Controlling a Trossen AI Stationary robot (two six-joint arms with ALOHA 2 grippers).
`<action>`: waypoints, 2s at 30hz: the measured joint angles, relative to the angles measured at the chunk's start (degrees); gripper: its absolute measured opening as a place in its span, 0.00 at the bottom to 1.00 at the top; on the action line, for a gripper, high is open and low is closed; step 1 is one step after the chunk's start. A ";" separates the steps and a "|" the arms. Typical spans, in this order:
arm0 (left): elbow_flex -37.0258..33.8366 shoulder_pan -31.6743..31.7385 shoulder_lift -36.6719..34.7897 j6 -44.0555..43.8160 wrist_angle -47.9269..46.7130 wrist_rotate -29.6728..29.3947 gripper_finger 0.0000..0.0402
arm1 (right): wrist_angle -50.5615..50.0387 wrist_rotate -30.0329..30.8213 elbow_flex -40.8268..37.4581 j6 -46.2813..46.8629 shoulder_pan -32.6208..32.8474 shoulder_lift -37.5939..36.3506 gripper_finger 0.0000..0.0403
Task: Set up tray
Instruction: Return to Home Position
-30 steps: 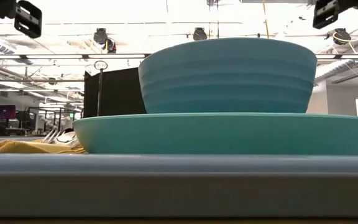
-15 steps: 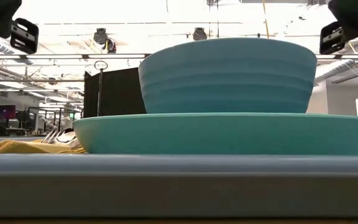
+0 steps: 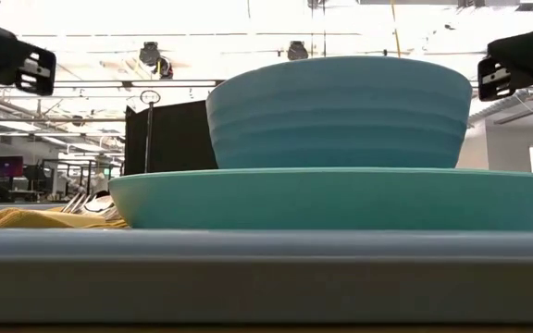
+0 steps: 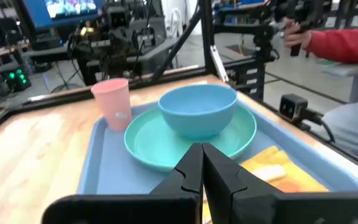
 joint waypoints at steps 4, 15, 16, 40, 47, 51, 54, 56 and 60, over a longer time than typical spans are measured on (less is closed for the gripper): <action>-0.02 0.00 -0.10 0.43 -0.14 -1.40 0.05 | -0.86 2.44 -0.02 -0.81 0.02 0.03 0.00; -0.02 0.00 -0.01 4.25 -4.88 -5.41 0.09 | -1.18 6.01 -0.07 -2.76 0.01 0.33 0.00; -0.02 0.00 -0.01 4.20 -4.77 -5.46 0.09 | -1.09 6.00 -0.07 -3.20 0.00 0.33 0.00; -0.01 0.00 -0.01 3.81 -4.41 -5.53 0.09 | -0.75 5.77 -0.13 -3.99 0.00 0.33 0.00; -0.02 0.00 -0.01 3.81 -4.39 -5.51 0.09 | -0.75 5.74 -0.13 -3.99 0.00 0.33 0.00; -0.02 0.00 -0.01 3.81 -4.39 -5.51 0.09 | -0.73 5.74 -0.13 -3.99 0.02 0.33 0.00; -0.02 0.00 -0.01 3.81 -4.37 -5.51 0.09 | -0.73 5.74 -0.13 -3.99 0.00 0.33 0.00; 0.00 0.00 -0.01 3.81 -4.39 -5.51 0.09 | -0.73 5.74 -0.13 -3.99 0.01 0.33 0.00; 0.00 0.00 -0.01 3.81 -4.38 -5.51 0.09 | -0.73 5.74 -0.13 -3.99 0.00 0.33 0.00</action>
